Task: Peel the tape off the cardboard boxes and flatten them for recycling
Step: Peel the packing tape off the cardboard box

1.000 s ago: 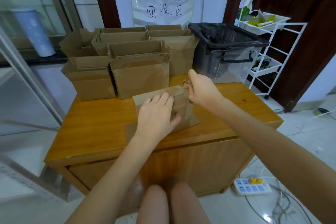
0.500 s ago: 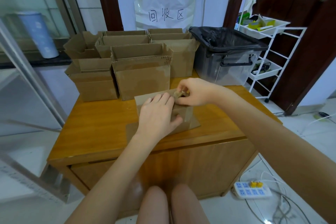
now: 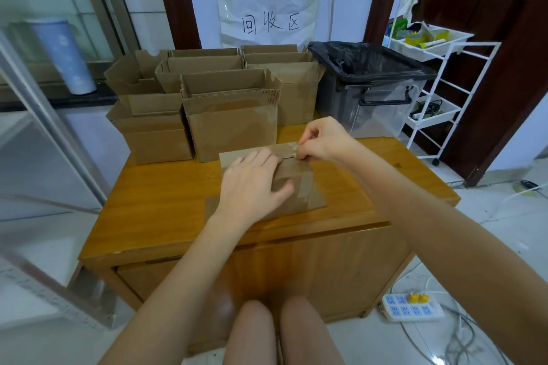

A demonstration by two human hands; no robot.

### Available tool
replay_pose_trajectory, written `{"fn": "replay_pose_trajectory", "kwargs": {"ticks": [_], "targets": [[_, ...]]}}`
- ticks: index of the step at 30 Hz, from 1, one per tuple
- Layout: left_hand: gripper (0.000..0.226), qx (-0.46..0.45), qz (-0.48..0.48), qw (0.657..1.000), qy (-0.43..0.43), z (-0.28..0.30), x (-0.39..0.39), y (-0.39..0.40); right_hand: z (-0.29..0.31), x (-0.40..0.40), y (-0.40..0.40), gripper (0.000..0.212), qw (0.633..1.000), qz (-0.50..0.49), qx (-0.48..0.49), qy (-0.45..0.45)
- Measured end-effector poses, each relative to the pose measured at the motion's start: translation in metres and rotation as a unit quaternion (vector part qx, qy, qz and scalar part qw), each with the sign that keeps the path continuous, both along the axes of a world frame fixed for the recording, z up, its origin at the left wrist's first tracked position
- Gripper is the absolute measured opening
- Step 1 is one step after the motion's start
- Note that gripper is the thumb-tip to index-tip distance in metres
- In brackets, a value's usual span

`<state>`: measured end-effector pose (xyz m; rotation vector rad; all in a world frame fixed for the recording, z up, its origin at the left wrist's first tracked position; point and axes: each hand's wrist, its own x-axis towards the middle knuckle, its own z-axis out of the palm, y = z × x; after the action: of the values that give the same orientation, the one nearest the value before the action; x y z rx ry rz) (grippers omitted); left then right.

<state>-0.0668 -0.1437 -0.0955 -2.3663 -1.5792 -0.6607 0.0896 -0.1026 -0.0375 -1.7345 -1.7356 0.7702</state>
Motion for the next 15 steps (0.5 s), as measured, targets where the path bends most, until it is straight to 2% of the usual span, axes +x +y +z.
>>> {"fn": "replay_pose_trajectory", "kwargs": {"ticks": [5,7,10,12,15], "targets": [[0.051,-0.004,-0.002,1.000,-0.006,0.000,-0.001,0.001,-0.009,-0.002,-0.001,0.010,0.998,-0.039,0.052,0.012],[0.051,0.001,-0.002,1.000,-0.015,0.000,-0.002,0.002,-0.009,-0.005,-0.005,0.013,0.995,-0.002,0.081,-0.059],[0.060,0.010,-0.011,1.000,0.017,0.004,0.003,0.006,0.001,-0.003,-0.010,0.018,0.984,0.092,0.053,-0.144],[0.060,0.009,-0.015,0.998,0.062,0.009,0.004,0.009,0.002,0.009,-0.011,0.027,0.984,0.141,0.019,-0.111],[0.055,0.013,-0.017,0.996,0.091,0.011,0.002,0.009,-0.010,0.035,-0.019,0.055,0.991,0.129,-0.012,0.034]]}}
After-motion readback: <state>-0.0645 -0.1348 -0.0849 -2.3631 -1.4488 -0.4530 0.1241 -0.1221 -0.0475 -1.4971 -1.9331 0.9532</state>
